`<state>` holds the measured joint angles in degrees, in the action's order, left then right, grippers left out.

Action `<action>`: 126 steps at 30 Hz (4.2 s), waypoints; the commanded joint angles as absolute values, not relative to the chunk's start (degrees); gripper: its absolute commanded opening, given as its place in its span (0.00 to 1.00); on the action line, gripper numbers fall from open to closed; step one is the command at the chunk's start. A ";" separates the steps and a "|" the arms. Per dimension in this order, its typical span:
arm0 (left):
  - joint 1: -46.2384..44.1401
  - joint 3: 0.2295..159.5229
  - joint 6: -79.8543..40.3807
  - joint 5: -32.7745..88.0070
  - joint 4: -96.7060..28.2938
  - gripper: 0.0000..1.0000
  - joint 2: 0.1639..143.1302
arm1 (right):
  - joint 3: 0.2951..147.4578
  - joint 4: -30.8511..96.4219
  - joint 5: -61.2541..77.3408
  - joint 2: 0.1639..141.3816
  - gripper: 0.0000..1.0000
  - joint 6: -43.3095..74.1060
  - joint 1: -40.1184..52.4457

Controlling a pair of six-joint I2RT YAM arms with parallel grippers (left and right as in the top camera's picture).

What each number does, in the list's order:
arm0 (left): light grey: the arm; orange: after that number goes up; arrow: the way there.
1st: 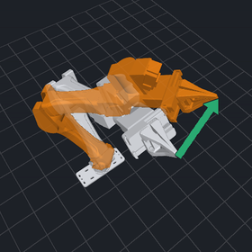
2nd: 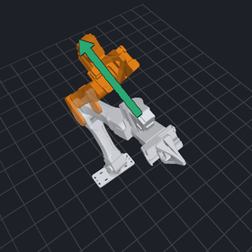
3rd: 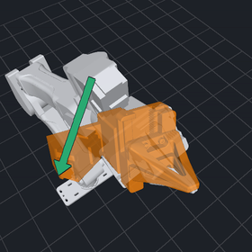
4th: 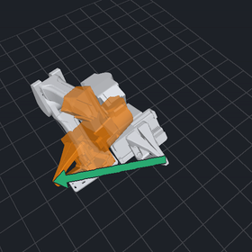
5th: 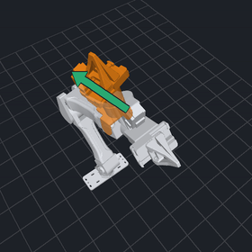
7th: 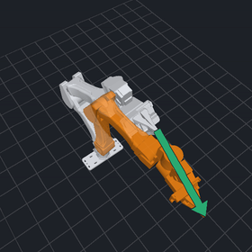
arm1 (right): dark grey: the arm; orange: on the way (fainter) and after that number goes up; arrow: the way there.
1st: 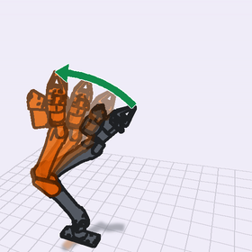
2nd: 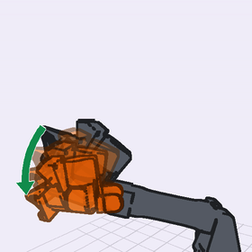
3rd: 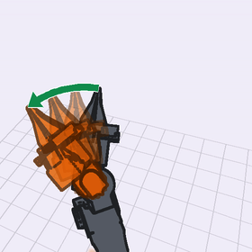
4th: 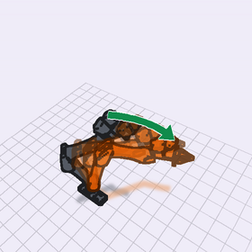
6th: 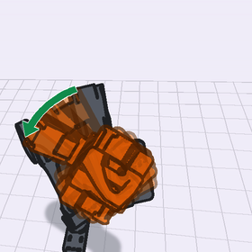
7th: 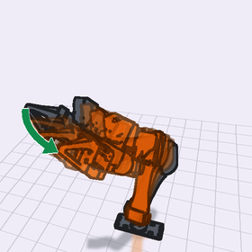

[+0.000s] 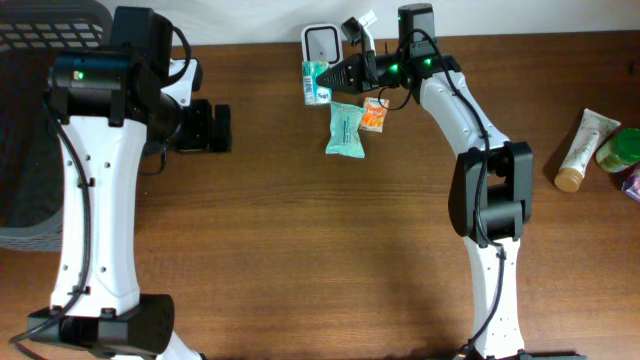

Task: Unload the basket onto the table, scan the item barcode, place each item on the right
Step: 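Lift the green tissue pack to the scanner with the right gripper, then carry the green tissue pack right and set it by the jar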

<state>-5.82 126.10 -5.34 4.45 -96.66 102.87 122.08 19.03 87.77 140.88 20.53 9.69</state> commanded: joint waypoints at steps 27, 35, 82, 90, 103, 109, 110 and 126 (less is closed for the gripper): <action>-5.85 126.15 -4.43 4.47 -96.71 0.99 102.69 | 123.02 19.25 88.71 141.03 0.04 21.74 10.17; -5.85 126.15 -4.43 4.49 -96.71 0.99 102.69 | 123.02 35.38 61.58 141.03 0.04 21.69 10.17; -5.85 126.15 -4.43 4.49 -96.71 0.99 102.69 | 138.67 56.38 -46.46 136.11 0.04 15.77 6.02; -5.85 126.15 -4.43 4.47 -96.71 0.99 102.69 | 138.21 81.08 -35.05 136.22 0.04 17.72 -14.35; -5.85 126.15 -4.43 4.49 -96.71 0.99 102.69 | 137.78 86.15 -28.75 136.38 0.25 23.38 -27.79; -5.85 126.15 -4.43 4.49 -96.71 0.99 102.69 | 137.78 84.14 -23.55 136.38 0.68 19.79 -27.70; -5.85 126.15 -4.43 4.49 -96.71 0.99 102.69 | 137.80 83.53 -17.80 136.38 0.68 15.59 -27.70; -5.82 126.15 -4.43 4.47 -96.71 0.99 102.69 | 147.09 81.95 7.70 135.24 0.75 15.25 -4.51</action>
